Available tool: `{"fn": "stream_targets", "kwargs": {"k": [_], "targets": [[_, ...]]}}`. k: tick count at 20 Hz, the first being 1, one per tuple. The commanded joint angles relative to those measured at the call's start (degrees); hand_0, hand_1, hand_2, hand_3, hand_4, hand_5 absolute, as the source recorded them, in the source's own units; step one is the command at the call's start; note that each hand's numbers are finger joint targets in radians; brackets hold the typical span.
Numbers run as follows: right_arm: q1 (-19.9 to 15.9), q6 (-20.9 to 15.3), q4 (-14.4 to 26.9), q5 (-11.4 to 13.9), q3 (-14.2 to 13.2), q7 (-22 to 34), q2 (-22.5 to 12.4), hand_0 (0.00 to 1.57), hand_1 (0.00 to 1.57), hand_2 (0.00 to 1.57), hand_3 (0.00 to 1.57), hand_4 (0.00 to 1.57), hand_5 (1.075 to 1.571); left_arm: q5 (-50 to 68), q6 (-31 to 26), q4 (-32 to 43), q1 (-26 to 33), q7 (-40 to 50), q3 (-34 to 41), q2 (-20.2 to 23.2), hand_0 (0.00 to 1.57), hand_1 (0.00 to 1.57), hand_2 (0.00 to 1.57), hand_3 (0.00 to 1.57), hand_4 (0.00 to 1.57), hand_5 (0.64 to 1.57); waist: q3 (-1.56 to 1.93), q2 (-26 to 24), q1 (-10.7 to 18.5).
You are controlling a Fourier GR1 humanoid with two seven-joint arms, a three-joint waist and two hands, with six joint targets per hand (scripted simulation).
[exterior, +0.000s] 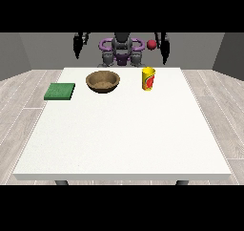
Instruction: Pick the cup and pour the ball into the bowl, then pick the bowl and place it on the pad
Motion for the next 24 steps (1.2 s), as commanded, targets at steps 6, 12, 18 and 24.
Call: {"fn": "stream_targets", "kwargs": {"k": [6, 12, 18, 24], "targets": [[-1.4, 0.7, -6.2, -0.7, -0.5, 6.1, -2.6, 0.0, 0.0, 0.0, 0.0, 0.58, 1.57, 0.8, -0.5, -6.3, -1.3, 6.1, 0.9, 2.8, 0.0, 0.0, 0.0, 0.0, 0.0, 1.562, 1.39, -16.1, 0.8], [13.4, 1.4, -14.7, -10.9, -0.8, 19.5, 1.1, 0.0, 0.0, 0.0, 0.0, 0.53, 1.569, 10.0, -0.5, -17.4, 12.4, 18.8, -1.6, -2.6, 0.0, 0.0, 0.0, 0.0, 0.0, 1.555, 1.49, -28.6, 0.6], [17.6, 2.2, -25.8, -10.6, 1.6, 17.8, 1.8, 0.0, 0.0, 0.0, 0.0, 0.5, 1.57, 8.1, -0.8, -26.9, 16.1, 15.9, -2.7, -2.0, 0.0, 0.0, 0.0, 0.0, 0.0, 1.551, 1.49, -18.7, -0.9], [14.3, 6.0, -19.6, -12.6, -2.9, 7.2, 1.1, 0.0, 0.0, 0.0, 0.0, 0.43, 1.571, 3.4, -1.1, -19.1, 14.4, 0.6, -4.8, -5.5, 0.0, 0.0, 0.0, 0.0, 0.0, 1.537, 1.48, -8.4, -1.1]]}}
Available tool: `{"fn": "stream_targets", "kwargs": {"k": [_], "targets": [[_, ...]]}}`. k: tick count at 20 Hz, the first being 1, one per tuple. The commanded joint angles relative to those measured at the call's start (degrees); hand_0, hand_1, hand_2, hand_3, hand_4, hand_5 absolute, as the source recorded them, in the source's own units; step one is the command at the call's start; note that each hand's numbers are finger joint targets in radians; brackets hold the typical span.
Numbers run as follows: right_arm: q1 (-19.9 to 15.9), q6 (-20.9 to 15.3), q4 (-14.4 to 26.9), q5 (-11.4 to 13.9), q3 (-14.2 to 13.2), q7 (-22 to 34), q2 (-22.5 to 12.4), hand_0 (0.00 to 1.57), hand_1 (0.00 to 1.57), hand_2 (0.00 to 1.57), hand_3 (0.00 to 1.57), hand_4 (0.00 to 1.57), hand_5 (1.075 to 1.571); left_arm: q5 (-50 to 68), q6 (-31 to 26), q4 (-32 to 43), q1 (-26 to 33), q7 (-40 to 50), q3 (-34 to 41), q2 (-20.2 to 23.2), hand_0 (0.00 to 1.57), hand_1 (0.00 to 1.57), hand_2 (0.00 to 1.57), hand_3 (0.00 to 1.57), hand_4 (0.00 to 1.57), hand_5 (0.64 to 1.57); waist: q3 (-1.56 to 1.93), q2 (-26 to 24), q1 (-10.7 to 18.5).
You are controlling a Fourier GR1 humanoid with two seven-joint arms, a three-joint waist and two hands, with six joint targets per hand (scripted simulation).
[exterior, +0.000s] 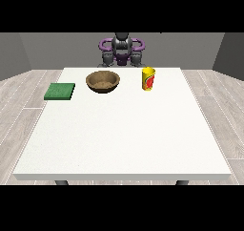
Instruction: Pick the cup and pour the ball into the bowl, then pick the bowl and place it on the pad
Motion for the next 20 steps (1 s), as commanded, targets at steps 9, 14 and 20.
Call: {"fn": "stream_targets", "kwargs": {"k": [9, 14, 20], "targets": [[-7.2, 9.5, 14.3, -2.1, -5.9, -20.0, -3.0, 0.0, 0.0, 0.0, 0.0, 0.33, 1.571, -9.8, 8.6, 18.3, -10.5, -24.9, -2.7, -1.8, 0.0, 0.0, 0.0, 0.0, 0.0, 1.496, 0.01, 17.5, -3.4], [-10.2, 15.3, 21.6, -7.8, -13.5, -23.4, -8.3, 0.0, 0.0, 0.0, 0.0, 0.28, 1.571, -8.8, 8.3, 24.6, -13.5, -30.4, -0.6, -1.9, 0.0, 0.0, 0.0, 0.0, 0.0, 1.494, 0.0, 18.8, -3.2], [-9.9, 14.9, 19.3, -4.0, -10.7, -25.8, -6.7, 0.0, 0.0, 0.0, 0.0, 0.23, 1.571, -4.2, 3.8, 37.4, -20.9, -37.6, 12.0, 4.4, 0.0, 0.0, 0.0, 0.0, 0.0, 1.473, -0.04, 21.8, -5.4]]}}
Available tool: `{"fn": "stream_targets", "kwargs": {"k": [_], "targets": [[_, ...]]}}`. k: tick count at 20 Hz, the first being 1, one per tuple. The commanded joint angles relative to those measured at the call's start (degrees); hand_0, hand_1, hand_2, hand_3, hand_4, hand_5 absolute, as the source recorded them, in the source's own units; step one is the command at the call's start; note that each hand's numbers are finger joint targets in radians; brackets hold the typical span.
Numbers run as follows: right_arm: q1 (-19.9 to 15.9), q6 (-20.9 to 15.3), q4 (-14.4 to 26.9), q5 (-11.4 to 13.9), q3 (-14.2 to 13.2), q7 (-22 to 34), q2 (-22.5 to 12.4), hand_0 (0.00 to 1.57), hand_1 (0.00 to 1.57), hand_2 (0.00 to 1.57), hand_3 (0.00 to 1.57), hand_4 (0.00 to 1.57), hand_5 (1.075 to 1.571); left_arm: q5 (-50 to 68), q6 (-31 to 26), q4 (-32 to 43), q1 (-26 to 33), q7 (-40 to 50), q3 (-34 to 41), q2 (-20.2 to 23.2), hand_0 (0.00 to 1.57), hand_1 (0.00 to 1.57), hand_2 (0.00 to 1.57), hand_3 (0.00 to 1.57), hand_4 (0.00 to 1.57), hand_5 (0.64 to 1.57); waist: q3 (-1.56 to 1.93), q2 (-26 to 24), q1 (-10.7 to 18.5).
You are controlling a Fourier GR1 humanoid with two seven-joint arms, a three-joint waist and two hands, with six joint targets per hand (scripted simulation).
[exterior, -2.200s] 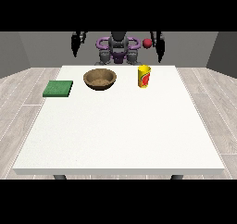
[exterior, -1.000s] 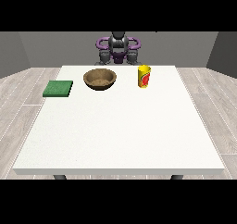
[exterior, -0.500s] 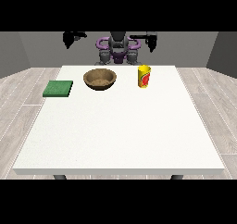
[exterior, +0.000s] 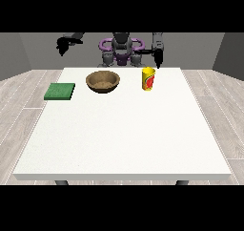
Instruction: Pick the cup and pour the ball into the bowl, then pick the bowl and place it on the pad
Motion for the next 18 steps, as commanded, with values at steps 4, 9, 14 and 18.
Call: {"fn": "stream_targets", "kwargs": {"k": [4, 9, 14, 18], "targets": [[-3.8, 0.0, 4.3, 0.3, -0.7, 0.7, -0.2, 0.0, 0.0, 0.0, 0.0, 0.24, 1.571, -2.4, 2.7, 15.6, -6.1, -8.7, 1.8, -1.8, 0.0, 0.0, 0.0, 0.0, 0.0, 1.454, -0.01, -0.5, -0.1], [-4.6, 3.6, 9.9, 0.3, -3.7, -3.6, -3.3, 0.0, 0.0, 0.0, 0.0, 0.25, 1.571, 0.8, 0.3, 24.2, -12.4, -12.0, 7.5, 2.1, 0.0, 0.0, 0.0, 0.0, 0.0, 1.49, -0.01, 1.3, -0.9], [-3.9, 10.0, 8.5, -4.5, -6.1, -5.2, -7.0, 0.0, 0.0, 0.0, 0.0, 0.27, 1.567, -2.4, 6.7, 32.1, -10.6, -21.6, 8.3, -0.2, 0.76, 0.76, 0.0, 0.0, 0.0, 1.453, -0.03, 5.3, -5.0], [-5.1, 11.2, 6.9, -7.4, -6.9, -2.9, -8.1, 0.0, 0.0, 0.0, 0.0, 0.22, 1.57, -6.2, 13.3, 37.2, -11.8, -27.5, 9.1, 0.6, 1.3, 1.3, 1.57, 1.57, 1.15, 1.561, -0.07, 7.9, -6.9]]}}
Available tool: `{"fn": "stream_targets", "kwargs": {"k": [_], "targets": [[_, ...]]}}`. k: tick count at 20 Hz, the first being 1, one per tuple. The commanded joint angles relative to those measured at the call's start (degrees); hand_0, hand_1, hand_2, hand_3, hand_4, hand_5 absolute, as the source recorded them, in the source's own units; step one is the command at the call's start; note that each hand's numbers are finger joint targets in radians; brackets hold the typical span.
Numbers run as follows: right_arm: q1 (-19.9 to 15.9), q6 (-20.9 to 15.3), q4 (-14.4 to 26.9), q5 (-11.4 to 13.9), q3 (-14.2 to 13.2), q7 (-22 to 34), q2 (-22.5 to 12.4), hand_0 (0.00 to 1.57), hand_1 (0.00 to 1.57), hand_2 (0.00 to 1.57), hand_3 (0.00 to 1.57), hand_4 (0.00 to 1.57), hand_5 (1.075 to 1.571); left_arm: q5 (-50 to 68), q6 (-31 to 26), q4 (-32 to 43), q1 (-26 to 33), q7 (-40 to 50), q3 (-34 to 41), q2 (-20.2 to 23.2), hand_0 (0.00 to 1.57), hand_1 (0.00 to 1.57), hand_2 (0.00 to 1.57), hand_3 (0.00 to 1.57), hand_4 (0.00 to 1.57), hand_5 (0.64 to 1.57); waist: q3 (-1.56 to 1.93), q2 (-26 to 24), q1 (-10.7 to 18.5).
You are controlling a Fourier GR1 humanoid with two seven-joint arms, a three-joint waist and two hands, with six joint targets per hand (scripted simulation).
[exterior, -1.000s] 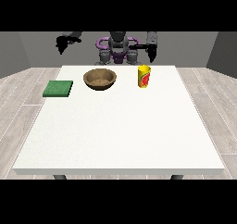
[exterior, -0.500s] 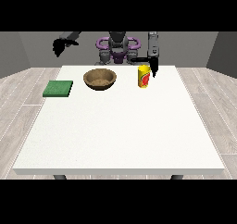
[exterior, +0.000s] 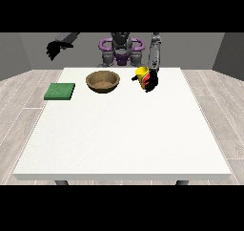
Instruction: Pick the cup and pour the ball into the bowl, then pick the bowl and place it on the pad
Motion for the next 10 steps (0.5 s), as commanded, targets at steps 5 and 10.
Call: {"fn": "stream_targets", "kwargs": {"k": [5, 10], "targets": [[-0.1, 3.3, 5.5, -5.3, -5.2, 4.0, -5.1, 0.0, 0.0, 0.0, 0.0, 0.34, 1.569, -5.8, 6.4, 6.0, -0.5, 1.0, -2.5, 1.3, 1.3, 1.3, 1.57, 1.57, 1.21, 1.556, 0.02, -6.3, 1.9], [-0.6, 3.4, 8.1, -5.5, -4.7, 9.2, -7.2, 0.0, 0.0, 0.0, 0.0, 0.42, 1.571, -17.2, 19.0, 4.9, -5.1, 13.6, -8.8, 1.0, 1.33, 1.33, 1.57, 1.57, 1.21, 1.559, 0.15, -12.9, 1.4]]}}
